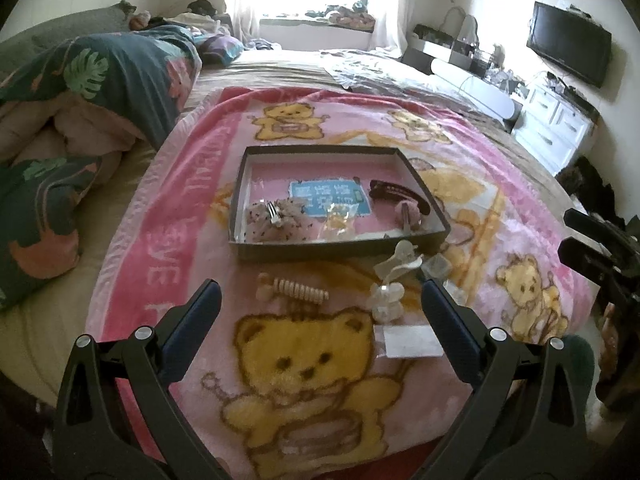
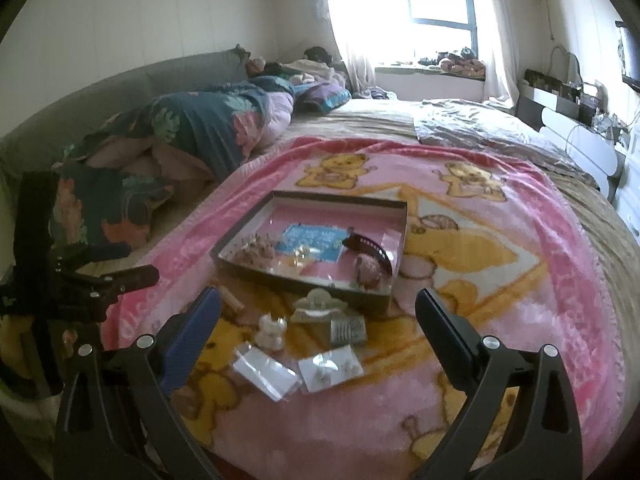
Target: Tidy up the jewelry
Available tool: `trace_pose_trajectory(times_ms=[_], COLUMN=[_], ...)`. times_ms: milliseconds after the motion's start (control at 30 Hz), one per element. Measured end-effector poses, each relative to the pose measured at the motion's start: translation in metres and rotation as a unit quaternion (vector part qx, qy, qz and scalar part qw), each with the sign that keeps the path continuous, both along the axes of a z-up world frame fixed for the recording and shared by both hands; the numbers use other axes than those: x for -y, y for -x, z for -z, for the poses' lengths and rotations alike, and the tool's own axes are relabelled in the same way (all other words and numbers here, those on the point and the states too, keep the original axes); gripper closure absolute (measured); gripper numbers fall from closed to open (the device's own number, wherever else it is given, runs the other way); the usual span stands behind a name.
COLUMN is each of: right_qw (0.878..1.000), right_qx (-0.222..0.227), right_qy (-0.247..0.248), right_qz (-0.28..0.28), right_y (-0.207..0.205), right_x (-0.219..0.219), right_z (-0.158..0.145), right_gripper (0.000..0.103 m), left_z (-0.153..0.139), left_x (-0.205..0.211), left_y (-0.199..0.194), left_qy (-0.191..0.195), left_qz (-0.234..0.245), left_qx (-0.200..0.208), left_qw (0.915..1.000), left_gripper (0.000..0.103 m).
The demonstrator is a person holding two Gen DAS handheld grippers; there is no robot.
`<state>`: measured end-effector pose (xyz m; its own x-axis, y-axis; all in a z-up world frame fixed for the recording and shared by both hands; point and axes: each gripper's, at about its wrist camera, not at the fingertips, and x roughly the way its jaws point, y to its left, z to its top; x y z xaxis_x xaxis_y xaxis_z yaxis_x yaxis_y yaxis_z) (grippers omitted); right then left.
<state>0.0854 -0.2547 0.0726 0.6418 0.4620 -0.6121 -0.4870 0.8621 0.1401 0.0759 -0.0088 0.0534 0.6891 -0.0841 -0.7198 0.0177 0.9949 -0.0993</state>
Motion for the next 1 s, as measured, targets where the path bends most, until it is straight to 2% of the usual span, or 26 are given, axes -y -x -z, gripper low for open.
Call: trace_pose_trajectory(times_ms=[533,1000], right_qw=[0.999,0.995], right_qx=[-0.031,-0.073], right_qy=[0.041,0.071], right_qz=[-0.007,0.011], right_y=[0.016,-0.003], right_x=[-0.006,0.000], right_z=[0.039,0.088], right_gripper=[0.006,0.006], left_z=[0.024,0.065], left_x=[0.001,0.016], left_y=[0.010,0.006], left_qy=[-0.016,-0.028], left_qz=[0.010,0.040], left_qx=[-0.027,-0.077], left_qw=[0.9995,0.9958], left_gripper=[0.009,0.009])
